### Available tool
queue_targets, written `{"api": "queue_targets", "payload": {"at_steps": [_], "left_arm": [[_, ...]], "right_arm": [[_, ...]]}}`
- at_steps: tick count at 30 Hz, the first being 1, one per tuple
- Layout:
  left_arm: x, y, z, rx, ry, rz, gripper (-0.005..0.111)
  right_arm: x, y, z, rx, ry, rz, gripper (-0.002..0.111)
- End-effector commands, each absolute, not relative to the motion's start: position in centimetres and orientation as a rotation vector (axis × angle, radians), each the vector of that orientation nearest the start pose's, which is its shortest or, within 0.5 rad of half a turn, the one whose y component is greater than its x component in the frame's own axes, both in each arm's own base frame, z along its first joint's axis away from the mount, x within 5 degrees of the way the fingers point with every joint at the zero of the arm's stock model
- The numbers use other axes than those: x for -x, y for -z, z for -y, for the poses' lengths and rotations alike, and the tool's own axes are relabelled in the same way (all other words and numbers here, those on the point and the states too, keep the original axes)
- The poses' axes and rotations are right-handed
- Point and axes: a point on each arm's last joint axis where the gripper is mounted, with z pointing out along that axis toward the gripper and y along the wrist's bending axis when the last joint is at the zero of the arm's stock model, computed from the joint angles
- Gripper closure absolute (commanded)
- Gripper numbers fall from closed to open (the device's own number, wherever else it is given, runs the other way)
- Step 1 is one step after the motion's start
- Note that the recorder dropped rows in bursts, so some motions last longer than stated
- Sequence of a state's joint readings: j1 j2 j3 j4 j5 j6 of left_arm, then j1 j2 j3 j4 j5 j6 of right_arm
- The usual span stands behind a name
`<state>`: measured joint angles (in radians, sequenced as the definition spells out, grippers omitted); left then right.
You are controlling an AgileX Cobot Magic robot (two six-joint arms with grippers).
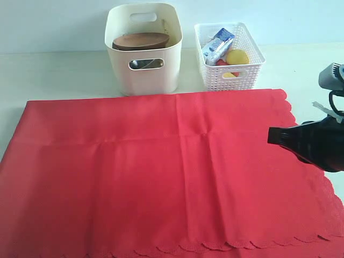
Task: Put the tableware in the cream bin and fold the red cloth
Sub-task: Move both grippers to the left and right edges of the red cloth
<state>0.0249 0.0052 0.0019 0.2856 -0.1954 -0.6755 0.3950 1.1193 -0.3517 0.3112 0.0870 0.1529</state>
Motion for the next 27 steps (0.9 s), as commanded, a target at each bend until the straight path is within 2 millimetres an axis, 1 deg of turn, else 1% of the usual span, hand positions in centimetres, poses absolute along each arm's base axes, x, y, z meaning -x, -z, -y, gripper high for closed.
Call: {"api": "queue_targets", "payload": {"at_steps": [1, 4, 7, 10, 13, 15, 20, 24, 27], "left_arm": [[-5.1, -24.0, 0.2, 0.404, 0.548, -1.274, 0.104], [-5.8, -24.0, -0.6, 0.54, 0.425, -1.516, 0.104], [-6.9, -24.3, -0.8, 0.553, 0.34, -1.657, 0.104], [-8.3, -24.4, -0.8, 0.547, 0.305, -1.742, 0.104], [-9.7, -23.9, -0.7, 0.517, 0.262, -1.83, 0.104], [-10.7, -23.4, -0.7, 0.465, 0.219, -1.893, 0.104], [-13.3, -22.3, -0.6, 0.407, 0.177, -2.016, 0.104], [-15.5, -21.0, -0.2, 0.309, 0.169, -2.065, 0.104], [-16.9, -19.9, 0.0, 0.392, 0.254, -2.072, 0.104]], "right_arm": [[-17.1, -19.1, -7.3, -0.071, -0.453, -2.352, 0.108], [-17.1, -19.2, -7.3, -0.072, -0.453, -2.345, 0.108], [-17.2, -19.3, -7.3, -0.073, -0.453, -2.333, 0.108], [-17.3, -19.3, -7.3, -0.075, -0.454, -2.323, 0.108], [-17.3, -19.3, -7.3, -0.075, -0.454, -2.323, 0.108], [-17.3, -19.3, -7.3, -0.075, -0.454, -2.323, 0.108], [-17.3, -19.3, -7.3, -0.075, -0.454, -2.321, 0.108], [-17.3, -19.4, -7.3, -0.075, -0.454, -2.319, 0.108], [-17.3, -19.4, -7.3, -0.075, -0.454, -2.319, 0.108]]}}
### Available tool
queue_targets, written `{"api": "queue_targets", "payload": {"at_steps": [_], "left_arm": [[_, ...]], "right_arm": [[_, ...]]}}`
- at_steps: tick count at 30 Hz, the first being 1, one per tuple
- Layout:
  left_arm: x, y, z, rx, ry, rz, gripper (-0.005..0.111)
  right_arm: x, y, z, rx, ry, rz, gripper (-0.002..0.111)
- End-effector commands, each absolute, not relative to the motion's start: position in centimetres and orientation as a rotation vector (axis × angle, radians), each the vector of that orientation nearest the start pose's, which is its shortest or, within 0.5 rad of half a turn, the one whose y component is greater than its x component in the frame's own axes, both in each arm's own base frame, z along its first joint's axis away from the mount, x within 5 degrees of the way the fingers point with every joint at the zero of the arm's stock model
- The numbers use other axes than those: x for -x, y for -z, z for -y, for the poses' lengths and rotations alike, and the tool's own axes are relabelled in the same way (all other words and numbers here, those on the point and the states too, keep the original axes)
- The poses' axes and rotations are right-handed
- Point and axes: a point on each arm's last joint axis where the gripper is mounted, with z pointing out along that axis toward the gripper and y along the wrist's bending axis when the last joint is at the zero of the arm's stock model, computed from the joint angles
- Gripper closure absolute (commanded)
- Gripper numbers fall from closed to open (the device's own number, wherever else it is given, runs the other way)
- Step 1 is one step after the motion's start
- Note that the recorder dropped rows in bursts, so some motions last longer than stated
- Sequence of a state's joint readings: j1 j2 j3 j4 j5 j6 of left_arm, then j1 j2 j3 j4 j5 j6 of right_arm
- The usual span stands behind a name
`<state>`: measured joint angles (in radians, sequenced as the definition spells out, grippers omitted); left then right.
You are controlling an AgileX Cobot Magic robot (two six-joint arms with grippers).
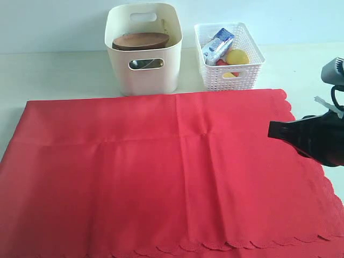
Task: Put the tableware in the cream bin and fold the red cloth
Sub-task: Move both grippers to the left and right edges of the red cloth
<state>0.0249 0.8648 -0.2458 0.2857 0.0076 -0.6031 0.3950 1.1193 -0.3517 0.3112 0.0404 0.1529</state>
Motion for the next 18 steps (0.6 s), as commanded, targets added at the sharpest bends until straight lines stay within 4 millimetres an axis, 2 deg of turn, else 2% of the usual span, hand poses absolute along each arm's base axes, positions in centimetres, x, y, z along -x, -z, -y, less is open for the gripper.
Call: {"api": "queue_targets", "payload": {"at_steps": [1, 14, 18], "left_arm": [[-17.4, -19.5, 0.1, 0.398, 0.265, -2.085, 0.104], [-21.2, -14.0, 0.1, 0.413, 0.207, -2.392, 0.104], [-22.0, -12.9, 0.0, 0.428, 0.189, -2.458, 0.091]], "right_arm": [[-17.3, -19.4, -7.3, -0.075, -0.454, -2.319, 0.108], [-17.3, -19.4, -7.3, -0.075, -0.454, -2.319, 0.108], [-17.3, -19.4, -7.3, -0.075, -0.454, -2.319, 0.108]]}}
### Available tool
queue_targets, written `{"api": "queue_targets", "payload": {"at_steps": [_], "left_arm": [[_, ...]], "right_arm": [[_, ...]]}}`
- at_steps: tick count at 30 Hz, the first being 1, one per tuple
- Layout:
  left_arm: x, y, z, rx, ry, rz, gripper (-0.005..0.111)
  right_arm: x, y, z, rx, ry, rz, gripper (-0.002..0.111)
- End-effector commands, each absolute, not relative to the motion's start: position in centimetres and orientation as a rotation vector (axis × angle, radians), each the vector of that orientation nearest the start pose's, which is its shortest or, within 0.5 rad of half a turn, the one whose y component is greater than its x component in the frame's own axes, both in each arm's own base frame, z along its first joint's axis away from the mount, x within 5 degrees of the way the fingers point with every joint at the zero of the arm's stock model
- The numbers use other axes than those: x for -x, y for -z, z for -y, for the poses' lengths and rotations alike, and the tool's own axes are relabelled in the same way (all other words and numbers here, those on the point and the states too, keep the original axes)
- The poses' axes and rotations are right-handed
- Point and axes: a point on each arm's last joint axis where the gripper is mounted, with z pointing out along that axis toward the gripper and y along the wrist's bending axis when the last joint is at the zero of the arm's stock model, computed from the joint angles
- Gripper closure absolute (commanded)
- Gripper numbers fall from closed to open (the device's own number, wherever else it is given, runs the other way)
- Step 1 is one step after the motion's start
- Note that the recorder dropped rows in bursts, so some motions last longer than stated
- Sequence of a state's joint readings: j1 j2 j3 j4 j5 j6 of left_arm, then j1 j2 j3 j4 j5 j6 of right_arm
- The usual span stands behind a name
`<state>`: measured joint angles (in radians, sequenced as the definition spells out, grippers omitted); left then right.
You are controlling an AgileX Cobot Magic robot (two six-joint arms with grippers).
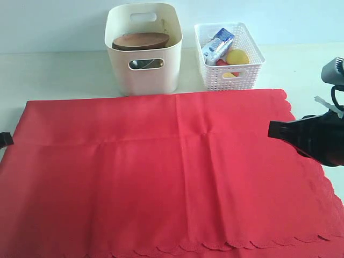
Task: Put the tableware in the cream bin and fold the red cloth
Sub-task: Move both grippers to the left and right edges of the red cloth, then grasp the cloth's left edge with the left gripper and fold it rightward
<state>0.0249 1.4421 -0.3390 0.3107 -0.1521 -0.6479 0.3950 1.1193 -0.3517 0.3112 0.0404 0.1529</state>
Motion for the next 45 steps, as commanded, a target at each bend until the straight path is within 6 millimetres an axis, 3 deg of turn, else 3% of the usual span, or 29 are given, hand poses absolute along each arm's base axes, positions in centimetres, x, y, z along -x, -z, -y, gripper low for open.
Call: {"api": "queue_targets", "payload": {"at_steps": [1, 5, 8, 13, 19, 23, 32, 36, 40, 45], "left_arm": [[-22.1, -12.6, 0.0, 0.432, 0.184, -2.472, 0.085], [-22.4, -12.4, 0.0, 0.434, 0.19, -2.472, 0.052], [-22.6, -12.6, 0.1, 0.439, 0.21, -2.444, 0.034], [-23.0, -12.2, 0.2, 0.424, 0.237, -2.421, 0.029], [-23.3, -9.4, 1.5, 0.369, 0.302, -2.5, 0.029], [-23.2, -8.9, 3.1, 0.16, 0.355, -2.527, 0.042], [-22.9, -8.5, 3.0, 0.116, 0.309, -2.58, 0.106], [-22.6, -8.2, 1.3, 0.096, 0.208, -2.627, 0.107], [-22.7, -8.3, -0.5, 0.19, 0.178, -2.617, 0.107], [-22.9, -9.2, -0.5, 0.152, 0.185, -2.566, 0.107]], "right_arm": [[-17.3, -19.4, -7.3, -0.075, -0.454, -2.319, 0.108], [-17.3, -19.4, -7.3, -0.075, -0.454, -2.319, 0.108], [-17.3, -19.4, -7.3, -0.075, -0.454, -2.319, 0.108], [-17.4, -19.4, -7.3, -0.076, -0.454, -2.31, 0.108], [-17.5, -19.6, -7.3, -0.08, -0.456, -2.281, 0.108], [-17.5, -19.6, -7.3, -0.08, -0.456, -2.281, 0.108], [-17.7, -19.2, -7.3, -0.064, -0.44, -2.3, 0.108], [-17.9, -18.4, -7.4, 0.003, -0.394, -2.336, 0.108], [-18.4, -16.7, -7.6, 0.009, -0.359, -2.417, 0.108], [-18.8, -13.4, -7.8, 0.013, -0.291, -2.582, 0.108]]}}
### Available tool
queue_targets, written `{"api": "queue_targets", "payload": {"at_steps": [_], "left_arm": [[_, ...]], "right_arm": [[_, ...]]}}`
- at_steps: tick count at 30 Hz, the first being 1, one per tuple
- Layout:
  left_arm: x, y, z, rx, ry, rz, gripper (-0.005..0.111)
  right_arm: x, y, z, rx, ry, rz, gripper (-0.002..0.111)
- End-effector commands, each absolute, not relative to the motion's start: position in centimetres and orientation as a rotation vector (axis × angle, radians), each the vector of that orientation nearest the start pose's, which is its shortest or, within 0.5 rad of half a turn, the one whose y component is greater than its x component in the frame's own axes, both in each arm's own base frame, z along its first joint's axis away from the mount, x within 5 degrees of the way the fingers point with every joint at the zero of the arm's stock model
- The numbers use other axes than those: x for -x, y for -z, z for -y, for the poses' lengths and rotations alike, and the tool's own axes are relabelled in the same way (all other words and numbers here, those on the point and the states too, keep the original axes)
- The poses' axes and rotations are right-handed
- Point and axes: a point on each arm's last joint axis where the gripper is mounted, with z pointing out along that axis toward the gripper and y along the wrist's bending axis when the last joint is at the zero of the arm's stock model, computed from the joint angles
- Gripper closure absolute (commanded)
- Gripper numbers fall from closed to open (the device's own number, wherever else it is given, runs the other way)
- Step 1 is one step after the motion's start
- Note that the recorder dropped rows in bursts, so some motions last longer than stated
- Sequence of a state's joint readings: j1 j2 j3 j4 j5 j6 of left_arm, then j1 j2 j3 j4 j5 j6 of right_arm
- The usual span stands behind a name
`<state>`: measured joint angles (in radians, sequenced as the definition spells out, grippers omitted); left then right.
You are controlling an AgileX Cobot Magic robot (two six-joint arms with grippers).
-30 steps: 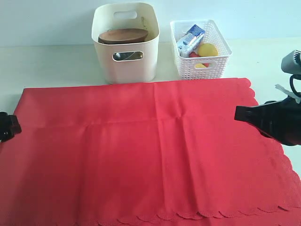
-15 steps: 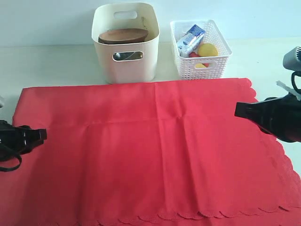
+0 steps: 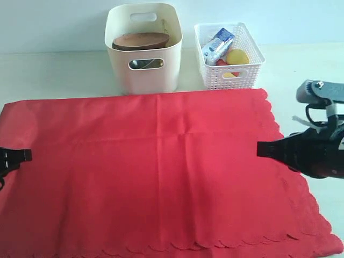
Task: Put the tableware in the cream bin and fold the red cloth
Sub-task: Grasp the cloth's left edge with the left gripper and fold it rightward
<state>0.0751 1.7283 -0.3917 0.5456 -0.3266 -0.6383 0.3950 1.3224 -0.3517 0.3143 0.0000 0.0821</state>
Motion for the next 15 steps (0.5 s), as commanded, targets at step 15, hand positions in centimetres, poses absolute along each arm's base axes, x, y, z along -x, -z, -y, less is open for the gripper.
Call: {"api": "queue_targets", "payload": {"at_steps": [15], "left_arm": [[-22.7, -19.9, 4.8, -0.234, 0.813, -2.141, 0.107]], "right_arm": [[-18.4, -9.6, -7.7, -0.034, -0.217, -2.788, 0.108]]}}
